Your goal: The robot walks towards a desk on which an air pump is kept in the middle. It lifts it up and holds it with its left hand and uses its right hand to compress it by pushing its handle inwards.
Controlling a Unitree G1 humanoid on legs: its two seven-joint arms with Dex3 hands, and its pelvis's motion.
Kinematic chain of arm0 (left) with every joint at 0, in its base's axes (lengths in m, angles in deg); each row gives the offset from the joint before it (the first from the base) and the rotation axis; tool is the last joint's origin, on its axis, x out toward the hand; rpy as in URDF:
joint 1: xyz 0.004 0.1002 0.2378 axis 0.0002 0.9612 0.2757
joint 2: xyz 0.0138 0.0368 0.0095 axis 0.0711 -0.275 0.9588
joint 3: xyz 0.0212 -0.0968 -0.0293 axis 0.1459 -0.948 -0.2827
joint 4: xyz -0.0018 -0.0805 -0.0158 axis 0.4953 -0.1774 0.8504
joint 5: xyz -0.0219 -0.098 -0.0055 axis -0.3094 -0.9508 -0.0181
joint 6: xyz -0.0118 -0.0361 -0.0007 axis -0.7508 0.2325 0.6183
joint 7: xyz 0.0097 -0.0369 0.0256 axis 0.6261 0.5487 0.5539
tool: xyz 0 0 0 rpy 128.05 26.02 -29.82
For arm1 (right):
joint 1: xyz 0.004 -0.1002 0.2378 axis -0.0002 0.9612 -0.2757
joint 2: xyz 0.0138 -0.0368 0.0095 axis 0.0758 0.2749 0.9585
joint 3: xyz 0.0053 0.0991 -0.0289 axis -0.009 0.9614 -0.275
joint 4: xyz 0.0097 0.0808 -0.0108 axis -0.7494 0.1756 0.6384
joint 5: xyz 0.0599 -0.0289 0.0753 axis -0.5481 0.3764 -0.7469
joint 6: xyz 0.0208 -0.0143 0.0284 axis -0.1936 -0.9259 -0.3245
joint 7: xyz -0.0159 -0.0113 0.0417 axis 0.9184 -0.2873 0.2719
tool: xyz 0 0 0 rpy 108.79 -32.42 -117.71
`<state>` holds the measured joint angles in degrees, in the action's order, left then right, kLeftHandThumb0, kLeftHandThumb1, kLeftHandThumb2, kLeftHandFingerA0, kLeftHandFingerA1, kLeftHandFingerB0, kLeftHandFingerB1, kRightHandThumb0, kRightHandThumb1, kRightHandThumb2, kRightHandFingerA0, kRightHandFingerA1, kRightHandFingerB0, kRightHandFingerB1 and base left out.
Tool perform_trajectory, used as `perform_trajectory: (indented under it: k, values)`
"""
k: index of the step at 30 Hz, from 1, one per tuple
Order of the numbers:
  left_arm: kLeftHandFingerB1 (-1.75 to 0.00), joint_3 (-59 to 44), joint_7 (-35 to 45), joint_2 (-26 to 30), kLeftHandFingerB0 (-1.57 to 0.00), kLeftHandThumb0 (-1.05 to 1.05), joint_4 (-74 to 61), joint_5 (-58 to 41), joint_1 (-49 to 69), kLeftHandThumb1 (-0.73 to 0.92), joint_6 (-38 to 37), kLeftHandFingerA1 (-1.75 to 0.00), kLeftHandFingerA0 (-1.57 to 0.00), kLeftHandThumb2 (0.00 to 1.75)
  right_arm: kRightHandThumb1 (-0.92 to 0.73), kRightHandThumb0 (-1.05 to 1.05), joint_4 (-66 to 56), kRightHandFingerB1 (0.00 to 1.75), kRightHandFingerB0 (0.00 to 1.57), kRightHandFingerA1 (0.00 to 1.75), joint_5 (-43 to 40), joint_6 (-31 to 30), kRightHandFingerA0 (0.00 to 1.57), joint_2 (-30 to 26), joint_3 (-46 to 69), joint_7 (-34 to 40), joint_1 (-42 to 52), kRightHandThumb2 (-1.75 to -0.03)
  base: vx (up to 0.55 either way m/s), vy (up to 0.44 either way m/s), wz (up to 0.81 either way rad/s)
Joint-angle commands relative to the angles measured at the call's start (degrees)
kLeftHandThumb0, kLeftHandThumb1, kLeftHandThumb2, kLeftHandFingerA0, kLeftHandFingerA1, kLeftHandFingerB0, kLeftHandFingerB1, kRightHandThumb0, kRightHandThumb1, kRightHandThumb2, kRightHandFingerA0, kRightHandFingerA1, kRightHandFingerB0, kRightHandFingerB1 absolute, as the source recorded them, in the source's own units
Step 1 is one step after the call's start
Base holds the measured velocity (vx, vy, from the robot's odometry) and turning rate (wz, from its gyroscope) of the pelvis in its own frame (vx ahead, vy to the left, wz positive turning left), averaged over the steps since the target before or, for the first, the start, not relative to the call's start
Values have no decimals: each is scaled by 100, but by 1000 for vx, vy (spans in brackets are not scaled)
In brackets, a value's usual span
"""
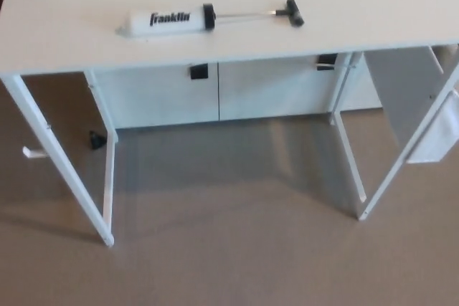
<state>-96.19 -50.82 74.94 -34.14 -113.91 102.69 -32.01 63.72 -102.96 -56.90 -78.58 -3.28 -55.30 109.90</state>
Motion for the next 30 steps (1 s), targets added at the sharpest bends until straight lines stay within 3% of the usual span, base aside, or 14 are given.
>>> perform_trajectory:
  k: [1, 4, 5, 6, 7, 21, 22, 30]
  values:
    - [-39, -133, -137, 141, -41, 11, 298, -29, 84, 64, 148, -45, -40, 58, -50, -15, -52, 41, 52, 49, -8, 211, 70, 27, 0, -46, 266, -54, 423, 186, 12]
    - [-38, -147, -59, 163, -38, 11, 396, -41, 88, 64, 109, -46, -38, 58, -48, -13, -115, 42, 54, 50, -27, 176, 70, 55, 2, 13, 304, -54, 255, 89, 9]
    - [-54, -210, -22, 181, -26, 11, 529, -109, 65, 42, 131, -56, -24, 90, -51, -12, -157, 41, 52, 49, -54, 187, 70, 90, 1, -10, 356, -54, 135, 23, 3]
    - [-54, -226, -20, 185, -26, 11, 562, -127, 56, 42, 140, -56, -24, 90, -51, -12, -164, 41, 52, 49, -61, 194, 70, 97, -2, -22, 368, -54, 97, -53, 0]
    - [-38, -256, -38, 187, -37, 13, 596, -158, 34, 63, 172, -45, -35, 58, -49, -15, -195, 40, 52, 50, -79, 123, 75, 114, 14, 53, 371, -54, 113, -88, 10]
    - [-39, -157, -153, 134, -39, 14, 347, -50, -8, 69, 200, -47, -41, 60, -53, -14, 362, 41, 51, 50, -151, 433, 69, 16, 96, -245, 253, -55, 122, -47, -2]
    - [-39, -154, -155, 132, -39, 14, 328, -55, -11, 69, 216, -47, -39, 60, -49, -19, 317, 40, 50, 50, -98, 454, 77, 24, 67, -196, 277, -54, 42, 55, -12]
    - [-40, -105, -201, 121, -39, 14, 278, -23, -19, 70, 232, -47, -41, 62, -51, -18, 388, 40, 51, 51, -34, 536, 74, 4, 38, -142, 258, -55, 155, 153, 0]
